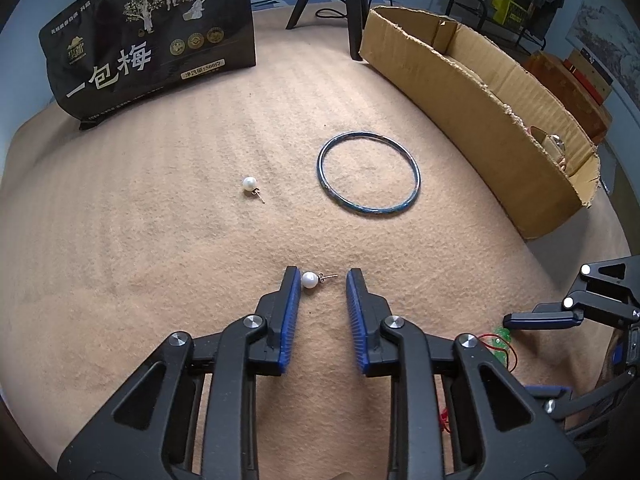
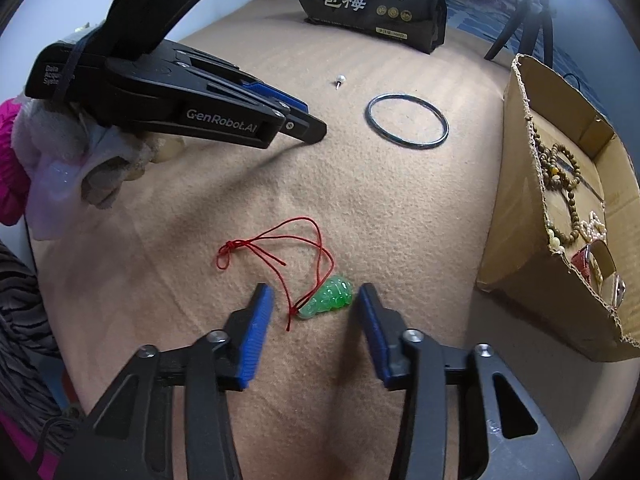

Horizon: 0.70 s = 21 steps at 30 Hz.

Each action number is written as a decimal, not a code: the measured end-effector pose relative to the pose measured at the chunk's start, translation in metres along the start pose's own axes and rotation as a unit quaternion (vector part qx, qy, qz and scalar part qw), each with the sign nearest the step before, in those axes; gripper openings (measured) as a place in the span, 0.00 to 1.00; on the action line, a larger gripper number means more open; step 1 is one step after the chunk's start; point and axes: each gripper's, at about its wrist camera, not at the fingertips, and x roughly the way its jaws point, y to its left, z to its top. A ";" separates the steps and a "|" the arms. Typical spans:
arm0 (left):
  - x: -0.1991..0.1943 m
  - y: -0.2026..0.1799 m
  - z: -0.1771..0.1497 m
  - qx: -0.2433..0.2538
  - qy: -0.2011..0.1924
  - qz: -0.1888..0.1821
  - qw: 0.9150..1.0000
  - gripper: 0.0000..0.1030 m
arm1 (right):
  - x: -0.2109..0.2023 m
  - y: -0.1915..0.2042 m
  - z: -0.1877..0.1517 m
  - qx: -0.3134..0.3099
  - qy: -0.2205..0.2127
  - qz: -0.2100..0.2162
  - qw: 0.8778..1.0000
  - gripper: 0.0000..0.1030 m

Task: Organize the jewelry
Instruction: 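Grasp a pearl stud earring with the left tool while the right tool grasps the jade pendant, then carry the earring and jade pendant into the box and open both tools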

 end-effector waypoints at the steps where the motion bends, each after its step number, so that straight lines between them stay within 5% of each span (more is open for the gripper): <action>1: 0.000 0.000 0.000 0.001 0.000 0.001 1.000 0.23 | 0.000 -0.001 0.000 0.000 0.000 0.000 1.000 0.34; 4: 0.000 -0.001 0.000 0.004 -0.001 0.004 1.000 0.20 | 0.000 -0.005 0.000 0.005 0.000 0.002 1.000 0.28; 21: -0.014 0.005 -0.001 -0.005 -0.019 0.011 1.000 0.13 | -0.023 -0.007 0.007 0.013 -0.036 0.001 0.999 0.27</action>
